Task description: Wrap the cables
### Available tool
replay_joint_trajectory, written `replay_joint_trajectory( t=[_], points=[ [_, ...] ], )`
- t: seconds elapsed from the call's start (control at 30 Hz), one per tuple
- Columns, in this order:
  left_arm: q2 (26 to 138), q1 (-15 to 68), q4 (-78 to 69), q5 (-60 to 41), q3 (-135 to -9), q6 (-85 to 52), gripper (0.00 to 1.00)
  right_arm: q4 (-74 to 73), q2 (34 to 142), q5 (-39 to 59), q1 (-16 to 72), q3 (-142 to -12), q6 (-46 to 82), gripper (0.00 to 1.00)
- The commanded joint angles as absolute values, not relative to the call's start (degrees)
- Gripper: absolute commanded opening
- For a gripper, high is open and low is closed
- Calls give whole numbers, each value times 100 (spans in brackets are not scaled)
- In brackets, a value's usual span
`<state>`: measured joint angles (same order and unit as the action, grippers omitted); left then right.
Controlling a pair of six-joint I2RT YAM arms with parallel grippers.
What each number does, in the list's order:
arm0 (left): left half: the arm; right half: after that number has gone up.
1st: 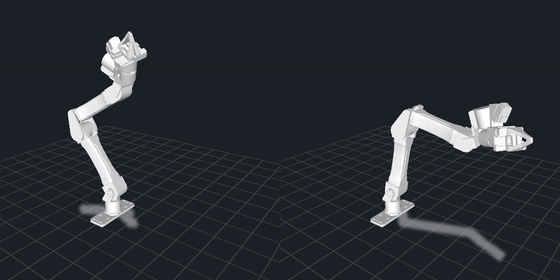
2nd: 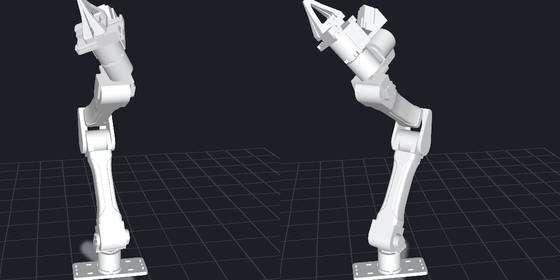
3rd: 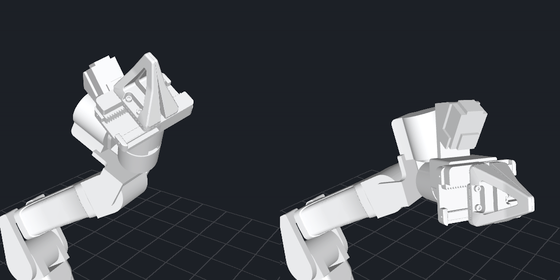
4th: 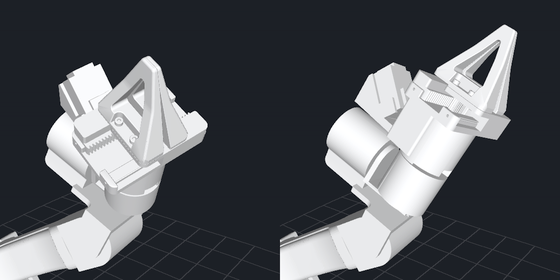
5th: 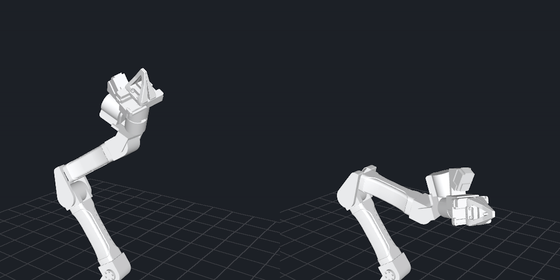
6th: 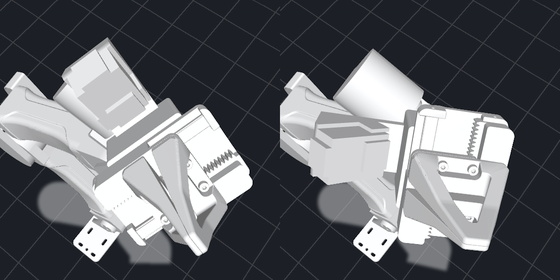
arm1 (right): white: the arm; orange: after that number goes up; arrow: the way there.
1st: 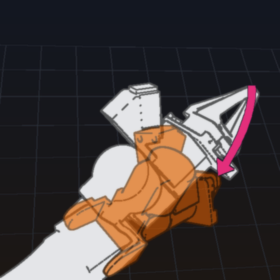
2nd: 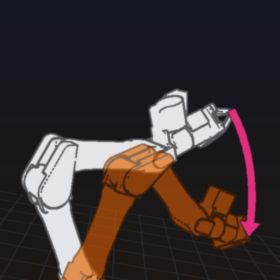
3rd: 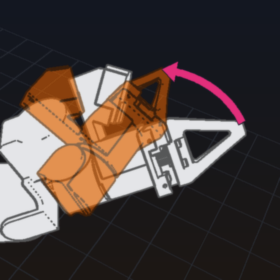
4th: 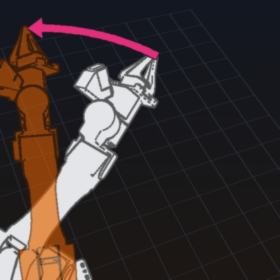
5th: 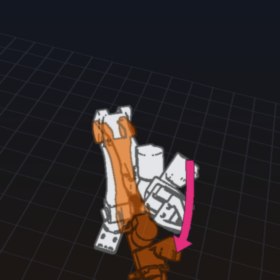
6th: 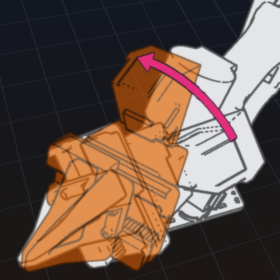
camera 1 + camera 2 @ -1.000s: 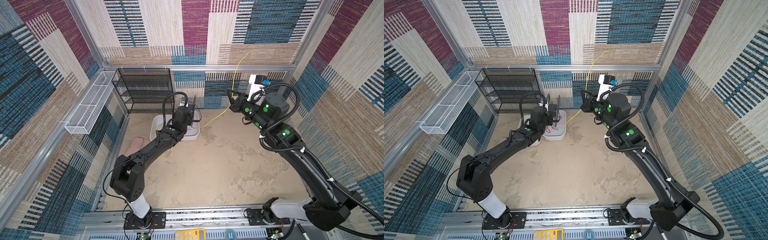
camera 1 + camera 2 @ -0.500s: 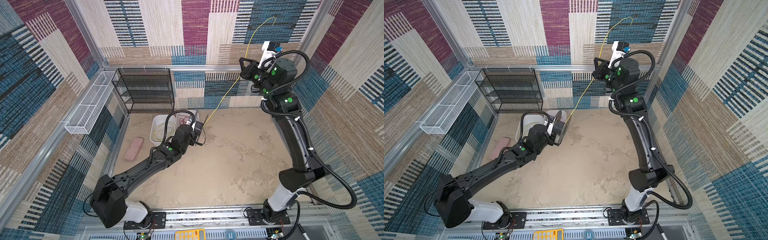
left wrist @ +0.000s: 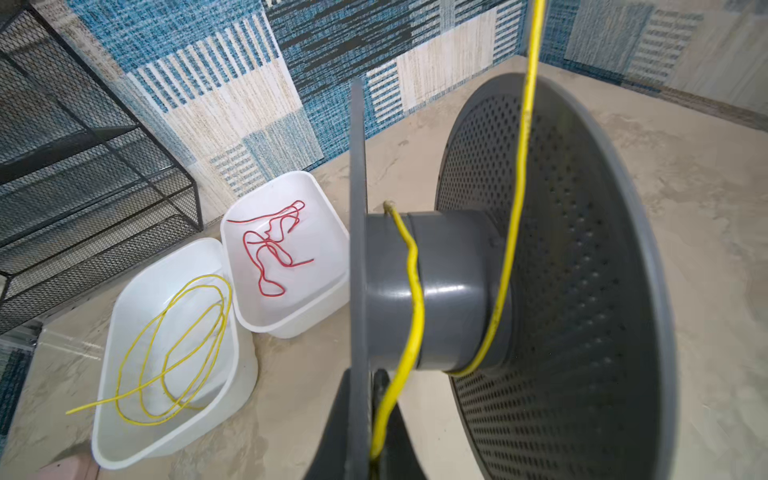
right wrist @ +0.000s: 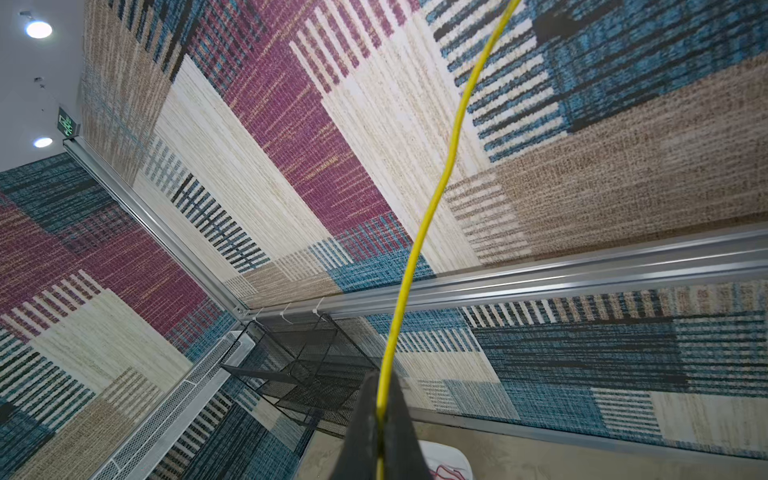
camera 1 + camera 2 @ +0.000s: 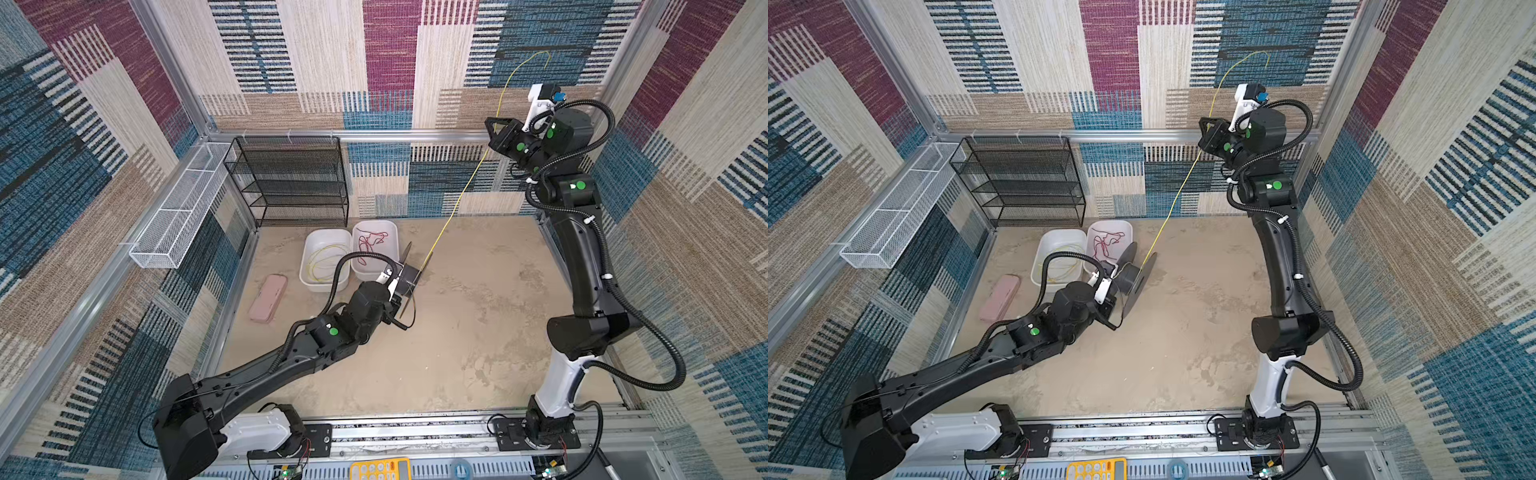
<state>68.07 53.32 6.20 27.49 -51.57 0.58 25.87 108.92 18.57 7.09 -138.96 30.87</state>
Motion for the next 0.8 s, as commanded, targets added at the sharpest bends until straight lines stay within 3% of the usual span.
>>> replay_joint_trajectory(
  t=[0.0,0.77],
  points=[
    [6616,5490,1809,2871,-4931,-87,0,1890,10988,1741,560,-14019,3264,0],
    [4541,5854,2965,2184,-4468,-428,0,1912,11667,2011,186,-13873,3455,0]
  ],
)
